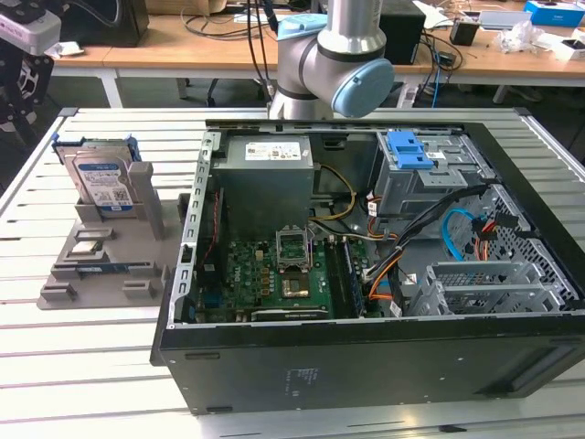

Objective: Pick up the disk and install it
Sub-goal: 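Pick up the disk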

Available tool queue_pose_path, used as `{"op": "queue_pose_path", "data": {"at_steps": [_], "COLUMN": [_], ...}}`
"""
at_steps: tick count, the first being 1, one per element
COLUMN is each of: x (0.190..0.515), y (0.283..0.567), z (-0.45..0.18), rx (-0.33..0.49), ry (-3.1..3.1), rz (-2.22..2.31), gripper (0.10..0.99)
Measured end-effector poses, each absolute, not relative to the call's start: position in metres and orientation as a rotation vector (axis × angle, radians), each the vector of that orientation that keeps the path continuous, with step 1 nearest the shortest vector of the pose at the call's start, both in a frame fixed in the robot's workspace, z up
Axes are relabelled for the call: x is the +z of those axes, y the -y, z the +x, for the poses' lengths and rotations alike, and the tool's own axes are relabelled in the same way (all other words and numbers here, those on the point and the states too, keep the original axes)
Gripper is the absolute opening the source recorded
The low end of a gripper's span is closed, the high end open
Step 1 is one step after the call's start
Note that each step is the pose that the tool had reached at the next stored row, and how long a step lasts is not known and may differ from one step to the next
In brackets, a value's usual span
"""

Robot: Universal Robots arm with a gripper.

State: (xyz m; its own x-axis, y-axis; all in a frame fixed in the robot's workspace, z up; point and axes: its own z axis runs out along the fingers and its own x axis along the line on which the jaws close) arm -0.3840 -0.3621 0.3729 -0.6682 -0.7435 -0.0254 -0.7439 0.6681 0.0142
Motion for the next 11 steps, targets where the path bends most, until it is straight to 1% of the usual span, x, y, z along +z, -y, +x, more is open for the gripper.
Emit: {"op": "queue_pose_path", "data": {"at_steps": [11], "x": [0.3729], "y": [0.3621], "z": [-0.3840], "rx": [0.038], "ry": [-2.767], "rz": [-1.453], "gripper": [0.106]}}
